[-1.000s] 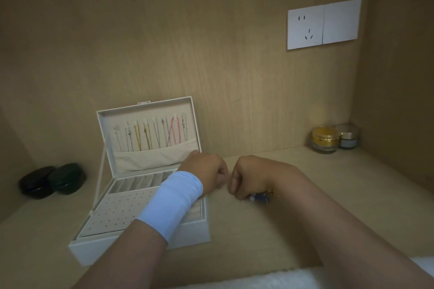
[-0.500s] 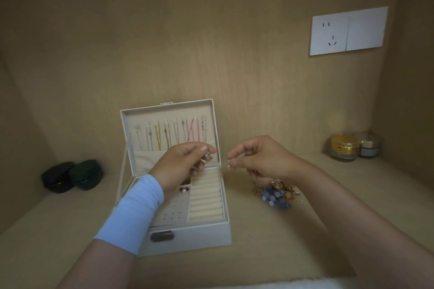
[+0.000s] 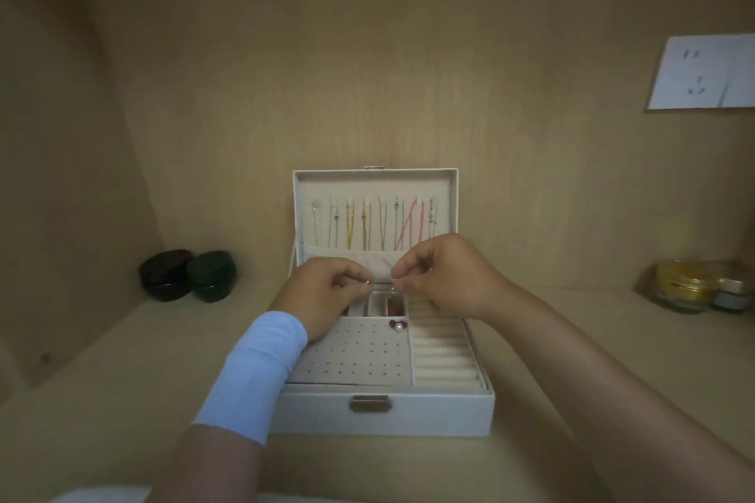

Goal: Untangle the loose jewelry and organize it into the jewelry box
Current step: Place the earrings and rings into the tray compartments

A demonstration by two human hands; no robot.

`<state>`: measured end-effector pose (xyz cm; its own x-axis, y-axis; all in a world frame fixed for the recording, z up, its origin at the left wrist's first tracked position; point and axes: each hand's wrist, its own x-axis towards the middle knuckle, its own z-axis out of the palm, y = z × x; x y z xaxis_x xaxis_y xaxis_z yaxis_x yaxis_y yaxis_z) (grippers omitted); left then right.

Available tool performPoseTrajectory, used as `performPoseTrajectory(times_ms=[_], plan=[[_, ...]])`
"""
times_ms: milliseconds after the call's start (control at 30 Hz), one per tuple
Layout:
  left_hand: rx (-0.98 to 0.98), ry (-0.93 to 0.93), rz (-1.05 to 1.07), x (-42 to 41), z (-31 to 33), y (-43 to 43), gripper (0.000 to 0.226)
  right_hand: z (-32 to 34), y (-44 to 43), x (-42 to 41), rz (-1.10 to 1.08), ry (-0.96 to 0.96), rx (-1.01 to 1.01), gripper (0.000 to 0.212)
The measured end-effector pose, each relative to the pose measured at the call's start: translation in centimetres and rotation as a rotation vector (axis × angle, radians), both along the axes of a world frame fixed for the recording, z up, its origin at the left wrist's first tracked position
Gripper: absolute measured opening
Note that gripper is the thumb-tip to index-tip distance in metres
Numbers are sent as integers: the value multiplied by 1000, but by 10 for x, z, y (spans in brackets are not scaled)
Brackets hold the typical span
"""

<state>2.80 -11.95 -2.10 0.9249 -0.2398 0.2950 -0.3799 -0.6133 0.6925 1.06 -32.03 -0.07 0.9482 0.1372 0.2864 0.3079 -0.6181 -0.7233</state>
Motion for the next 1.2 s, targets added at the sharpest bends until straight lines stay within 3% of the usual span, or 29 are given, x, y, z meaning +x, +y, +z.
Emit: performPoseTrajectory(times_ms=[67, 267, 600, 933, 1200], plan=[[22, -31, -5, 3, -4, 1, 13, -2, 9, 10, -36, -11, -127, 10], [-37, -43, -13, 10, -4, 15, 14, -21, 22, 27, -1, 63, -221, 7], [91, -8, 6, 12, -10, -12, 11, -18, 12, 29, 38, 56, -203, 17], [287, -55, 1, 10, -7, -13, 7, -25, 11, 31, 46, 81, -227, 11], [176, -180, -51, -14, 4, -43, 7, 4, -49, -4, -70, -13, -257, 10]])
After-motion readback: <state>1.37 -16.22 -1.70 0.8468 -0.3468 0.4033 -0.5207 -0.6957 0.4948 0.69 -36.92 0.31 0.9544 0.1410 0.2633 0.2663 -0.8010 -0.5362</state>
